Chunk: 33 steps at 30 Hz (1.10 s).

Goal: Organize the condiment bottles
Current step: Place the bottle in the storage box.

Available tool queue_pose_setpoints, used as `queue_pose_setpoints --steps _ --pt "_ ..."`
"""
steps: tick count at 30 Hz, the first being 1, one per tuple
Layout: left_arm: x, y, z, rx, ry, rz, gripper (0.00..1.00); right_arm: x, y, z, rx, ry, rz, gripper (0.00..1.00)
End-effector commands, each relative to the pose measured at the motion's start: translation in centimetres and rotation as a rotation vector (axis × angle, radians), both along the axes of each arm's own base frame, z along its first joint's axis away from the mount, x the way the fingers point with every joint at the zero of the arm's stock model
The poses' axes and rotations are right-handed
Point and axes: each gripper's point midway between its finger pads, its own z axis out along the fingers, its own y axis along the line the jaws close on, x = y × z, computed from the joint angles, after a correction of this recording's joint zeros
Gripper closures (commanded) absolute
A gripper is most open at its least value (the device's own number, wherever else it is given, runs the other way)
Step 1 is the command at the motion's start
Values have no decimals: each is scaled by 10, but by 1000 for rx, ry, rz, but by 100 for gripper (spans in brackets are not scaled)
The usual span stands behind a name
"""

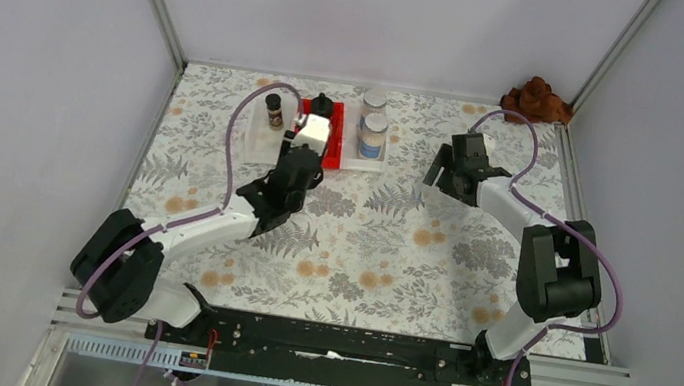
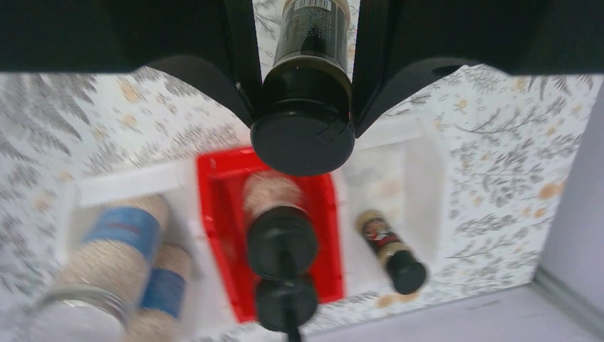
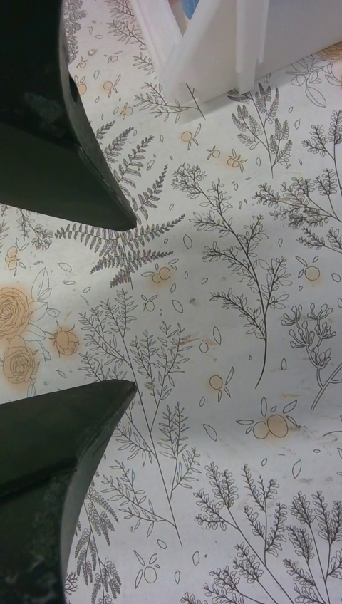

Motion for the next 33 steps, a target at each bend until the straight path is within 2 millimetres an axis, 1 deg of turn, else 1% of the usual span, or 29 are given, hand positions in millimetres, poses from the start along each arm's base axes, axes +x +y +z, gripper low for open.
queue_pose_setpoints --steps 1,5,6,7,8,12,15,17,19,20,23,28,33 --pt "12 47 56 -208 -309 274 100 16 -1 20 -1 -73 -6 16" --pt "9 75 52 -274 -408 379 100 25 3 22 18 -101 -4 16" --pt "9 80 54 -303 -447 400 100 27 5 21 22 -107 -2 16" --pt "8 86 47 -298 -449 417 100 29 6 22 25 -112 0 16" --pt "9 90 49 -328 -487 432 100 32 6 22 28 -118 0 16" --pt "15 99 39 -366 -555 456 100 45 11 25 37 -151 7 16" --pt "27 97 35 -360 -588 455 100 58 15 29 46 -182 9 16" --pt "39 95 34 -356 -604 458 100 66 18 33 51 -197 11 16" --pt "50 96 31 -359 -621 465 100 71 21 34 58 -202 19 16" --pt "55 96 32 -365 -632 466 100 77 23 39 65 -229 22 16" --pt "73 96 27 -361 -642 468 100 86 26 45 68 -254 30 16" --pt "100 105 22 -359 -651 471 100 100 29 52 64 -275 41 16" --pt "122 112 11 -338 -624 461 100 113 35 54 62 -284 57 15"
